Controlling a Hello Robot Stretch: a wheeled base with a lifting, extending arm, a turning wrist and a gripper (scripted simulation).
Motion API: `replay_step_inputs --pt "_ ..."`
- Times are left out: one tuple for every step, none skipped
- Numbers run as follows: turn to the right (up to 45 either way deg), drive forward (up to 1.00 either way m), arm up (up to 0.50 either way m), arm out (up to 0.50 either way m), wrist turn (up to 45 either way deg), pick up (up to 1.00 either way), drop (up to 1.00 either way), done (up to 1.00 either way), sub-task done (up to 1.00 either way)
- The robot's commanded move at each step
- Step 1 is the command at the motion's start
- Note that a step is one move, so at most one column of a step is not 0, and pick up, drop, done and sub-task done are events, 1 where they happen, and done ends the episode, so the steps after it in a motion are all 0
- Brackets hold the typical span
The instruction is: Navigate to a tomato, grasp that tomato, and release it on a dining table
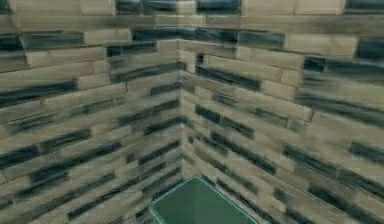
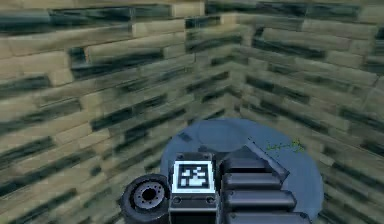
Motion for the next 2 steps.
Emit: replay_step_inputs --pt "45.0 0.0 0.0 0.0 0.0 0.0 0.0 0.0 0.0" --pt "45.0 0.0 0.0 0.0 0.0 0.0 0.0 0.0 0.0"
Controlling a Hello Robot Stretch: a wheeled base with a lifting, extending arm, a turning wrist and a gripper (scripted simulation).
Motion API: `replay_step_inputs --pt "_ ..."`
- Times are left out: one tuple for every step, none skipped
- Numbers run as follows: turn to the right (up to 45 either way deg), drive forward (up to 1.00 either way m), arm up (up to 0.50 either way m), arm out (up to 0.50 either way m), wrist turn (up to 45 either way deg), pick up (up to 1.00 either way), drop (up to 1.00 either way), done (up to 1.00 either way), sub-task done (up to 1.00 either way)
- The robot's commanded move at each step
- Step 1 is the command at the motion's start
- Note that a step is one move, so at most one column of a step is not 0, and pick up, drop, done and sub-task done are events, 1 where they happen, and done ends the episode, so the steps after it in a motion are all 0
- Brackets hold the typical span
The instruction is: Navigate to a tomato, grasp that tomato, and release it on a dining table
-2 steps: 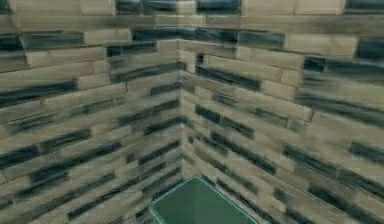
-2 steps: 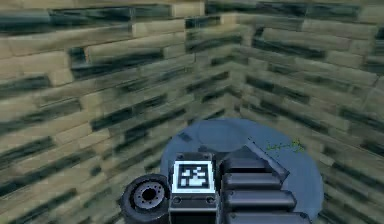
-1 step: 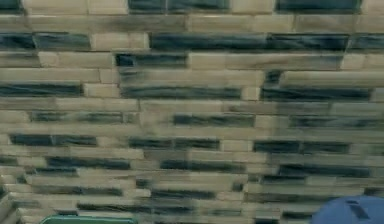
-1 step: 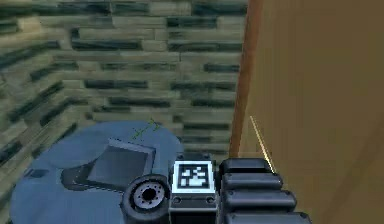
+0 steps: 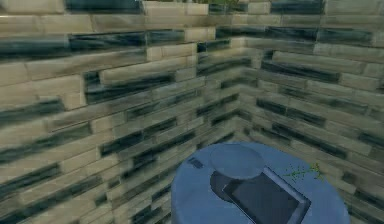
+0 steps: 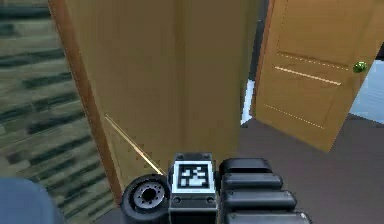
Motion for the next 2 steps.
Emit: replay_step_inputs --pt "15.0 0.0 0.0 0.0 0.0 0.0 0.0 0.0 0.0" --pt "-45.0 0.0 0.0 0.0 0.0 0.0 0.0 0.0 0.0"
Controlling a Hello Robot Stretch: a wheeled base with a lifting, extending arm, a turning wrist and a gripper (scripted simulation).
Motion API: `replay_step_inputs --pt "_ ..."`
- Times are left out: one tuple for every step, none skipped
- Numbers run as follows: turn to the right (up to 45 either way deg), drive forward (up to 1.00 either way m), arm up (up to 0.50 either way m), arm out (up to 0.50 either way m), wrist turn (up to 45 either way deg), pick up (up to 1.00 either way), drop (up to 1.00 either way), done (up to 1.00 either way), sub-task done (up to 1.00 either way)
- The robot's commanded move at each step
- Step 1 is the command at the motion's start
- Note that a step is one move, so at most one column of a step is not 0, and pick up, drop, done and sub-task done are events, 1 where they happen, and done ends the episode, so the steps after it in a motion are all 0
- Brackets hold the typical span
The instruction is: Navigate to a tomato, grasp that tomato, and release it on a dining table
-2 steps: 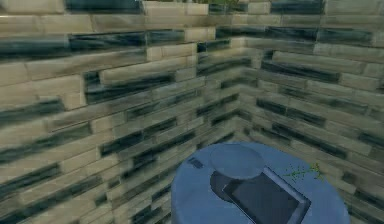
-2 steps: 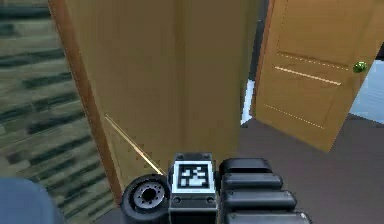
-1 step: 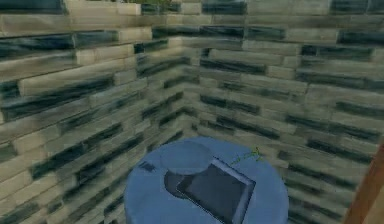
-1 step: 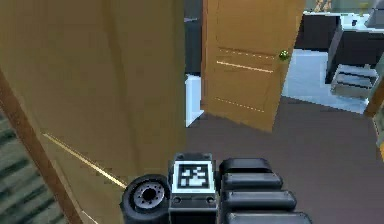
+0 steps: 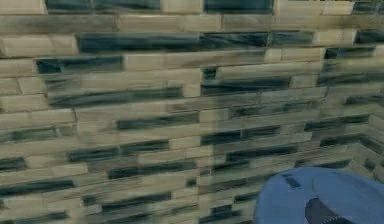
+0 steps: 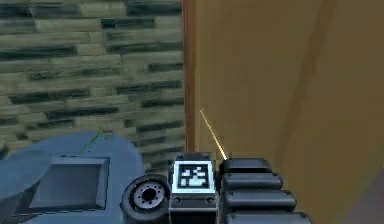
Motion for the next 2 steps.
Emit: replay_step_inputs --pt "-45.0 0.0 0.0 0.0 0.0 0.0 0.0 0.0 0.0" --pt "-45.0 0.0 0.0 0.0 0.0 0.0 0.0 0.0 0.0"
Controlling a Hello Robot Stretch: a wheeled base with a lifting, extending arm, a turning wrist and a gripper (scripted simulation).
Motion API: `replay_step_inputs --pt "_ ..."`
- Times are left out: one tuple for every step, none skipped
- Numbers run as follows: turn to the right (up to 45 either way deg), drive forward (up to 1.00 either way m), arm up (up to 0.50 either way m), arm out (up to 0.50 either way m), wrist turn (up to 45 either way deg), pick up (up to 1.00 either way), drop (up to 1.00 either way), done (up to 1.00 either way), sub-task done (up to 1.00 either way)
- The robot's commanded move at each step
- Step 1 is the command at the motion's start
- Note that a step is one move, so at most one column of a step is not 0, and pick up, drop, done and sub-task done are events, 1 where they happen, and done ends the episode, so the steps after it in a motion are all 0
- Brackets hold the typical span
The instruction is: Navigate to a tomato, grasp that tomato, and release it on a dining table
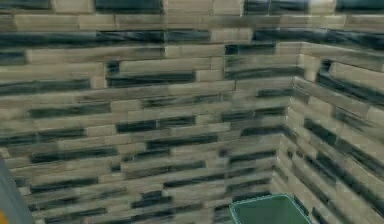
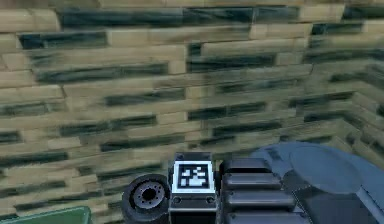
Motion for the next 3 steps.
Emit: replay_step_inputs --pt "45.0 0.0 0.0 0.0 0.0 0.0 0.0 0.0 0.0" --pt "45.0 0.0 0.0 0.0 0.0 0.0 0.0 0.0 0.0" --pt "27.0 0.0 0.0 0.0 0.0 0.0 0.0 0.0 0.0"
